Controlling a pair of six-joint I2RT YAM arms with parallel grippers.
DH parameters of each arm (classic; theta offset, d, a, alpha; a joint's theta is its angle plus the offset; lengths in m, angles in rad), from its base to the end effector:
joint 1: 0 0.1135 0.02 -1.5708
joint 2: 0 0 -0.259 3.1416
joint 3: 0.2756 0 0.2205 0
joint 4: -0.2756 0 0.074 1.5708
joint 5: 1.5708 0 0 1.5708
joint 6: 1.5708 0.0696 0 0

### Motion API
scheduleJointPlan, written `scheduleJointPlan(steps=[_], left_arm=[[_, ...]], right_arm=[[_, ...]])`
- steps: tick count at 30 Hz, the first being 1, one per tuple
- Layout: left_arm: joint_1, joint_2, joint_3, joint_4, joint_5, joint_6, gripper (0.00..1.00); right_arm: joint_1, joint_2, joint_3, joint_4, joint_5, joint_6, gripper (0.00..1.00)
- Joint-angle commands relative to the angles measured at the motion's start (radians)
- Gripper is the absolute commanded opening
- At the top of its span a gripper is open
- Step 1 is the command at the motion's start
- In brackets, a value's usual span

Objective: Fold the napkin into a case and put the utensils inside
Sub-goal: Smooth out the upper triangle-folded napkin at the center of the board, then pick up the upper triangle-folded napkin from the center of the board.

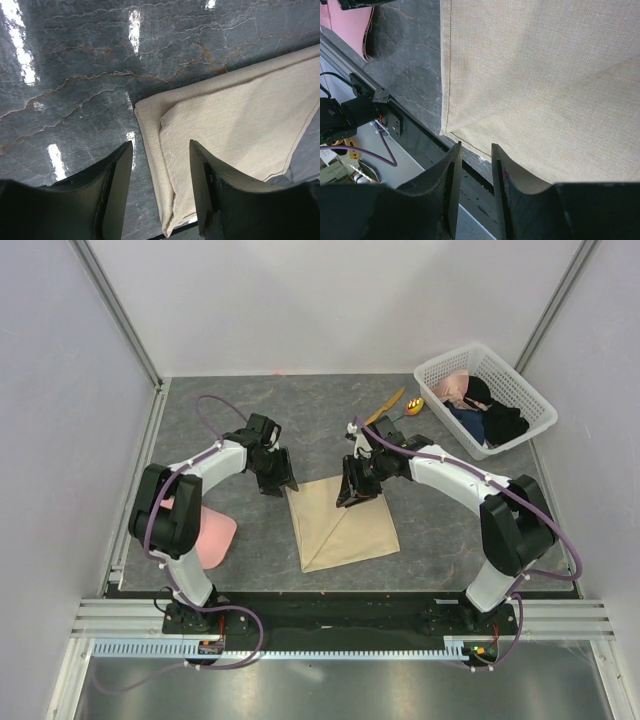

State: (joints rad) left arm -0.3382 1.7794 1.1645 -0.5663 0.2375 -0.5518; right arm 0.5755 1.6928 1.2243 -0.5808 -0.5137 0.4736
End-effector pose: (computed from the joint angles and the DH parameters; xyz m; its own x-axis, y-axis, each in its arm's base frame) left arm 0.3109 -0.1267 0.1625 -0.9564 -0.2037 -0.2094 -0.1111 0.9164 -0.3845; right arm 0.2624 0.2110 0.2116 -0.9572 -0.1475 -0.2490 -0.2728 0.7469 0.6064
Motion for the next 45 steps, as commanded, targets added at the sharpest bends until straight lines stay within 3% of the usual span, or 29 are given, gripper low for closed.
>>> scheduleJointPlan(steps=[1,13,21,45], left_arm=[[-0.021,0.026,0.017,0.054,-0.013,0.032,0.56],[-0.114,0.061,0.015,0.022,-0.271,-0.023,0.47],[-0.128,0.011,-0.003,0.002,-0.349,-0.057,0.47],[-0.169,0.090,-0.020,0.037,-0.328,-0.103,0.40]], right_arm=[[0.017,0.001,0.020,0.012,0.023,-0.009,0.37],[0.078,0.008,0.009,0.035,0.046,0.022,0.36],[0.098,-0.004,-0.002,0.041,0.061,0.031,0.36],[0.185,0.028,0.017,0.036,0.136,0.060,0.36]])
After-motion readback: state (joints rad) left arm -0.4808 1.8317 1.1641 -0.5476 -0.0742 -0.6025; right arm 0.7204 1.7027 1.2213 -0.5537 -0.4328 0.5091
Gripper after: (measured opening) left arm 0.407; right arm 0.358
